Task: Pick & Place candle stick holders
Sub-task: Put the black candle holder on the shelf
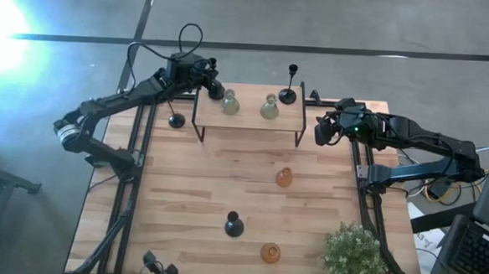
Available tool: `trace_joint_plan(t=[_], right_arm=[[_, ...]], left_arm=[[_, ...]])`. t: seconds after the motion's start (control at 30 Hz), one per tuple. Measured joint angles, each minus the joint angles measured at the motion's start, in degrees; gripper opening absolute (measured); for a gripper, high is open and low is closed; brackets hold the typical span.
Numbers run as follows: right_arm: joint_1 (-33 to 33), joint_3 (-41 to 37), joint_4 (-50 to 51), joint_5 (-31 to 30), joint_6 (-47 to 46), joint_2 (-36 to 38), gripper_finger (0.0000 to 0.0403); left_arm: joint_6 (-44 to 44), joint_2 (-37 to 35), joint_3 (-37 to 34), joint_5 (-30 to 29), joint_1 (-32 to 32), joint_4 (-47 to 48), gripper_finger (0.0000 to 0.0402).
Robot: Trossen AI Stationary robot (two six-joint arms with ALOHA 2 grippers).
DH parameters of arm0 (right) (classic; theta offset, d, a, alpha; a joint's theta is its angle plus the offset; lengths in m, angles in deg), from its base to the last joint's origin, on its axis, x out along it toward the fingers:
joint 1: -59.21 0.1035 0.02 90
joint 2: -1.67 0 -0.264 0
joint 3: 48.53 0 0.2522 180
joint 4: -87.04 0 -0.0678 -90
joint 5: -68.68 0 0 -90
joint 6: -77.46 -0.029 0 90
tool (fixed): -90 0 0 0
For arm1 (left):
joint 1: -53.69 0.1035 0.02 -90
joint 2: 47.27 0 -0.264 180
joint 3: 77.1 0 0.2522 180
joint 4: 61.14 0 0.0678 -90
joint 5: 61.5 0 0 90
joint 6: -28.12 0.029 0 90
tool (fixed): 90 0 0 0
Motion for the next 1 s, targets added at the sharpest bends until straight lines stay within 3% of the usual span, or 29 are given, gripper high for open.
trace_joint_plan(t=[0.7,1.0], right_arm=[[0.0,0.0,-0.07,0.02,-0.02,-0.02,0.0189],[0.0,0.0,-0.22,0.04,-0.02,-0.02,0.0189]], left_arm=[[-0.91,-0.17,-0.07,2.16,0.0,1.61,0.002],[-3.4,-0.09,-0.24,2.92,-0.04,2.87,0.0108]])
